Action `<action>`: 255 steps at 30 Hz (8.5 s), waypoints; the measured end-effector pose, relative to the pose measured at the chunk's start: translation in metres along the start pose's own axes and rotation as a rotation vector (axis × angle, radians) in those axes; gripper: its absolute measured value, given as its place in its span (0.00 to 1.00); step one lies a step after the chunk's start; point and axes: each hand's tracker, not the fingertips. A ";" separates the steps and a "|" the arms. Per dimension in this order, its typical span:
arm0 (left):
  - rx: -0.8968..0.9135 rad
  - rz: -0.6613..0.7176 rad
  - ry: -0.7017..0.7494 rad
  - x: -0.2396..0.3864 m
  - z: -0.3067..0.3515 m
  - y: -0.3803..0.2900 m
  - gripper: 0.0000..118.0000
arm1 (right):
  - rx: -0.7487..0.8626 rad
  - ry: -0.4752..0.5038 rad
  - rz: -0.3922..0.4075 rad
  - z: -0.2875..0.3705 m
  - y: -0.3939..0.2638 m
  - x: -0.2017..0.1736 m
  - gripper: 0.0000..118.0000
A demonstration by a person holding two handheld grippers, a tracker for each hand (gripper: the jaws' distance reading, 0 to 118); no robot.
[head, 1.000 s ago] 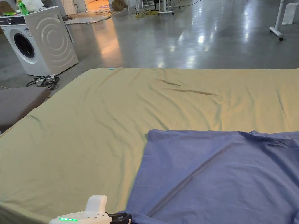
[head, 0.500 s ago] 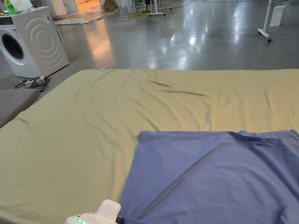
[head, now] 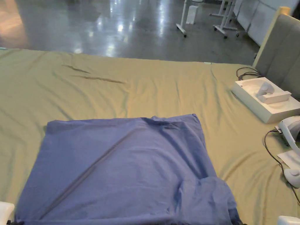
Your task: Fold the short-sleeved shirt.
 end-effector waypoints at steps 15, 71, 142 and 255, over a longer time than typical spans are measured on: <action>0.022 0.045 -0.022 0.006 0.009 -0.001 0.06 | -0.051 0.067 0.110 -0.065 0.003 -0.002 0.16; 0.755 0.032 -0.098 0.016 0.196 0.072 0.68 | 0.470 0.165 -0.002 0.051 0.146 -0.051 0.75; -0.042 -0.023 0.031 0.021 -0.064 0.116 0.15 | 0.222 0.141 0.048 0.023 0.054 -0.071 0.05; 0.101 0.356 -0.006 -0.048 -0.113 0.190 0.66 | 0.197 0.144 0.022 0.040 0.040 -0.067 0.00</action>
